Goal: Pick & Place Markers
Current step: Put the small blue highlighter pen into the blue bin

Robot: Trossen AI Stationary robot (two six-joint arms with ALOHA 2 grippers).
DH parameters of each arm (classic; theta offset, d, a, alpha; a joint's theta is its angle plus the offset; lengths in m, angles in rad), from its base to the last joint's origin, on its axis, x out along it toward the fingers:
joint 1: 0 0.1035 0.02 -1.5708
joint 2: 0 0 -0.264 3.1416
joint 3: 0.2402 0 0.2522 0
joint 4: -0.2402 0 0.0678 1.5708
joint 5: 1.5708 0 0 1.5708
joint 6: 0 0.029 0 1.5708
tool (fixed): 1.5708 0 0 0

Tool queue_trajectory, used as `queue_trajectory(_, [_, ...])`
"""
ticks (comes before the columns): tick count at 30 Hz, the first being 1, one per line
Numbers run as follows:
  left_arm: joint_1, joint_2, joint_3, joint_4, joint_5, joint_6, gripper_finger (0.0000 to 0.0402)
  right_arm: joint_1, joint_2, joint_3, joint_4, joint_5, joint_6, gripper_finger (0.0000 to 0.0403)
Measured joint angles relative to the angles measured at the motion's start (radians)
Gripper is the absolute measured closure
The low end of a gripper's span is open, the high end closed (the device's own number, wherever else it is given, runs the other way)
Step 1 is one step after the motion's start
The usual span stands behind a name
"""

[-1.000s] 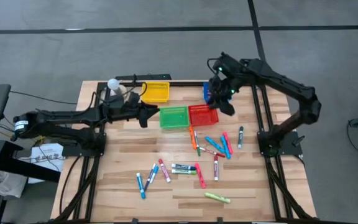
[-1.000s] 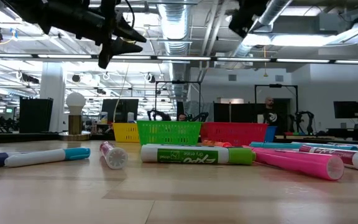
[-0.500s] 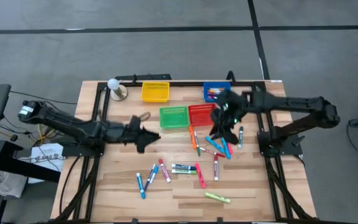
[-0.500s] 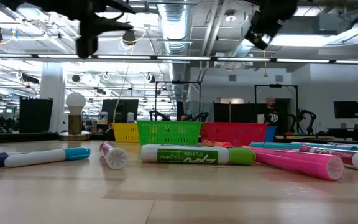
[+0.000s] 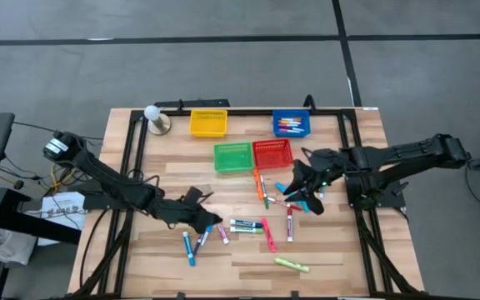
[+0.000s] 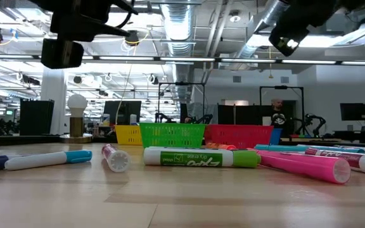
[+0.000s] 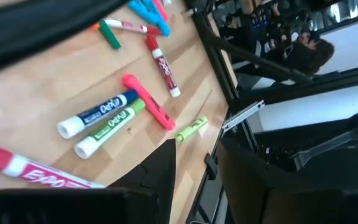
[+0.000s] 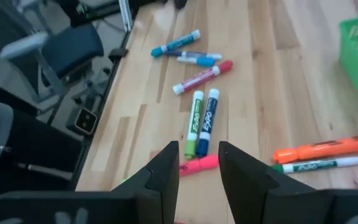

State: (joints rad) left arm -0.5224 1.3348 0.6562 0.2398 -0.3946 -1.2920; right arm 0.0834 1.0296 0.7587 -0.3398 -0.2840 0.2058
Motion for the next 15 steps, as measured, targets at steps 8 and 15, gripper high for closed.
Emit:
queue_trajectory(8, [0.008, 0.07, 0.059, -0.165, 0.114, -0.136, 0.0308, -0.068, -0.215, -0.132, 0.077, 0.0, 0.031, 0.0301])
queue_trajectory(15, [-0.003, 0.093, 0.058, -0.261, 0.266, -0.38, 0.0342, -0.102, -0.406, -0.245, 0.19, 0.005, 0.08, 0.0301])
